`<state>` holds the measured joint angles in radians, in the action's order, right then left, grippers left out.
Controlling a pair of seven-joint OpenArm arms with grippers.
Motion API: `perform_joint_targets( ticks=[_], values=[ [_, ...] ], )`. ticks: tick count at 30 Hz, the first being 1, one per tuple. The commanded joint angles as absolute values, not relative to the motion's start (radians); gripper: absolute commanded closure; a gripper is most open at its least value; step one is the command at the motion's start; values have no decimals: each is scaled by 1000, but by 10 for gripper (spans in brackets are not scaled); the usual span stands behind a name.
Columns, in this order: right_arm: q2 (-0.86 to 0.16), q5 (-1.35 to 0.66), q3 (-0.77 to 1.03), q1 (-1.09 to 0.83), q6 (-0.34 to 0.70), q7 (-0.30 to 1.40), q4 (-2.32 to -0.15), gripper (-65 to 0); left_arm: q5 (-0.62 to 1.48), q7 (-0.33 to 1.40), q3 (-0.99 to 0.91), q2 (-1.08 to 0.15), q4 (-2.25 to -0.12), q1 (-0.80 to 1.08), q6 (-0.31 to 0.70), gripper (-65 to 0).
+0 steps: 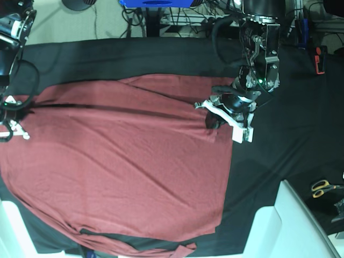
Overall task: Fold the T-shirt properly
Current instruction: 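Pull the held shirt edge toward the robot with both grippers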
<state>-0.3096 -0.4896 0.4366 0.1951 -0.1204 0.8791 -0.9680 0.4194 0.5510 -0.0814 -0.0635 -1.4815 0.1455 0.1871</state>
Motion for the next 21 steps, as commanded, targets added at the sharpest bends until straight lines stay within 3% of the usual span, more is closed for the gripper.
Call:
perform_joint_targets(
  ticks=[1, 18, 21],
  values=[
    [-326, -492, 441, 216, -117, 868, -983, -2, 426, 532, -81, -65, -1497, 134, 193, 0],
    [-326, -492, 441, 232, -117, 866, -983, -5, 424, 533, -81, -71, -1440, 81, 193, 0],
    [-326, -492, 443, 232, -117, 866, -983, -57, 421, 533, -81, -71, -1440, 79, 193, 0]
  ],
)
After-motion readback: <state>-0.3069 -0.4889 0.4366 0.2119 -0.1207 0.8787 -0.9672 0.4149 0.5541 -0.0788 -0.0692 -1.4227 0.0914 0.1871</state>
